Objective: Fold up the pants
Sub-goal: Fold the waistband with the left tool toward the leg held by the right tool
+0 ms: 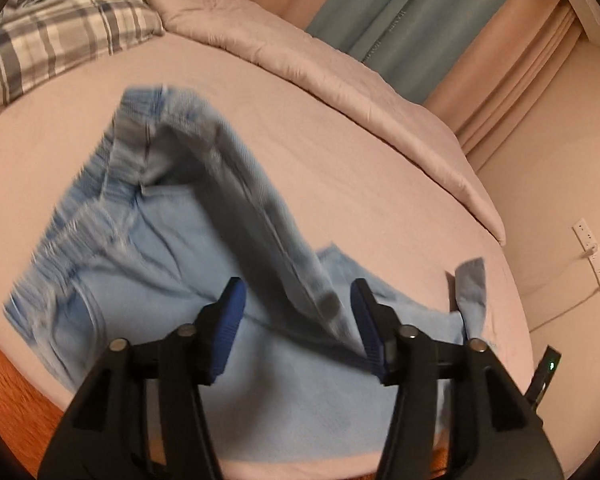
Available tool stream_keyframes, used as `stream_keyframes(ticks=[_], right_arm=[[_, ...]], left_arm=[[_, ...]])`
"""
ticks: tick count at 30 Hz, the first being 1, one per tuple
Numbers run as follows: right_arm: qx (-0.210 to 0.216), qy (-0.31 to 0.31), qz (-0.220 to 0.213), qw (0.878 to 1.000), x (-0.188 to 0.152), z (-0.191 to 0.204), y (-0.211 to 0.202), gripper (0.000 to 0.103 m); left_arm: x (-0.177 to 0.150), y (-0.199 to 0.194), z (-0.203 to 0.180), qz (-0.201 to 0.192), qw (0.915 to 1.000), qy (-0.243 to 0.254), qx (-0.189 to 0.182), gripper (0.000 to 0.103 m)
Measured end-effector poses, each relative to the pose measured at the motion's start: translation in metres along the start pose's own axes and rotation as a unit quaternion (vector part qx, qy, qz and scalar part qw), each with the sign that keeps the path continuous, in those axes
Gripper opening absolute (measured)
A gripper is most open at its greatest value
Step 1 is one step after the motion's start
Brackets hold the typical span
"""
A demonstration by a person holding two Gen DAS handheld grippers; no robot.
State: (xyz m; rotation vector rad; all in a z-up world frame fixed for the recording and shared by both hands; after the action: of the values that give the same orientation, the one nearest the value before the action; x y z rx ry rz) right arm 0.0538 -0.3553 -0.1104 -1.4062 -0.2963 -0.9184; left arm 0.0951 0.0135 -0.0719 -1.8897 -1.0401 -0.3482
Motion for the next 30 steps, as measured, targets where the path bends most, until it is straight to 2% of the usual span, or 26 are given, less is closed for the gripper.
stream_keyframes(ticks=[4, 8, 9, 11, 12, 13, 18, 22, 27, 30], right_arm=[[-0.001, -0.001, 0.003, 1.000, -0.001, -0.001, 0.001, 0.003], [-0.001, -0.001, 0.005, 1.000, -0.002, -0.004, 0.001, 0.003], [-0.002, -0.001, 0.006, 1.000, -0.003, -0.004, 0.001, 0.003], [-0.002, -0.001, 0.007, 1.000, -0.003, -0.005, 0.002, 0.003], [-0.003, -0.003, 0.007, 1.000, -0.003, -0.005, 0.002, 0.003], [-0.003, -0.003, 0.008, 1.000, -0.002, -0.005, 0.001, 0.003], [-0.012, -0.015, -0.003, 1.000, -0.002, -0.001, -0.009, 0.003], [-0.013, -0.022, -0.023, 0.999, 0.004, 0.000, -0.024, 0.003], [-0.022, -0.031, -0.031, 0.999, 0.006, -0.002, -0.026, 0.003], [-0.028, -0.025, -0.014, 0.999, 0.002, -0.005, -0.013, 0.003]], left_arm=[[0.026, 0.012, 0.004, -0.017, 0.9997, 0.002, 0.019, 0.063], [0.035, 0.026, 0.022, -0.005, 0.9984, -0.007, 0.055, 0.061], [0.035, 0.031, 0.025, -0.005, 0.9983, -0.011, 0.057, 0.057], [0.033, 0.036, 0.027, 0.001, 0.9989, -0.014, 0.046, 0.020], [0.029, 0.039, 0.030, 0.010, 0.9989, -0.017, 0.043, 0.020], [0.025, 0.037, 0.033, 0.013, 0.9990, -0.016, 0.041, 0.015], [0.009, 0.012, 0.035, 0.000, 0.9995, -0.018, 0.025, 0.013], [-0.019, -0.016, 0.036, 0.002, 0.9994, -0.032, 0.012, 0.012], [-0.058, -0.014, 0.050, 0.043, 0.9971, -0.057, 0.027, 0.011], [-0.068, -0.005, 0.060, 0.065, 0.9947, -0.068, 0.041, 0.013]])
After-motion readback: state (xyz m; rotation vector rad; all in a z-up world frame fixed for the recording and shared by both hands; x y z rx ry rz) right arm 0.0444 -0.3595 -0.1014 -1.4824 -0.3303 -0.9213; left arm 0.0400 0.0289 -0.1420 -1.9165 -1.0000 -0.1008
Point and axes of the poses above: each gripper's, at about its wrist camera, not at the fingertips, and y roughly the way its jaws point, z to its left, x to its top, the point moved 5 cm from there along y, roughly the way its jaws point, and after that the axes turned 6 degrees about -x, right-handed, at the moved point
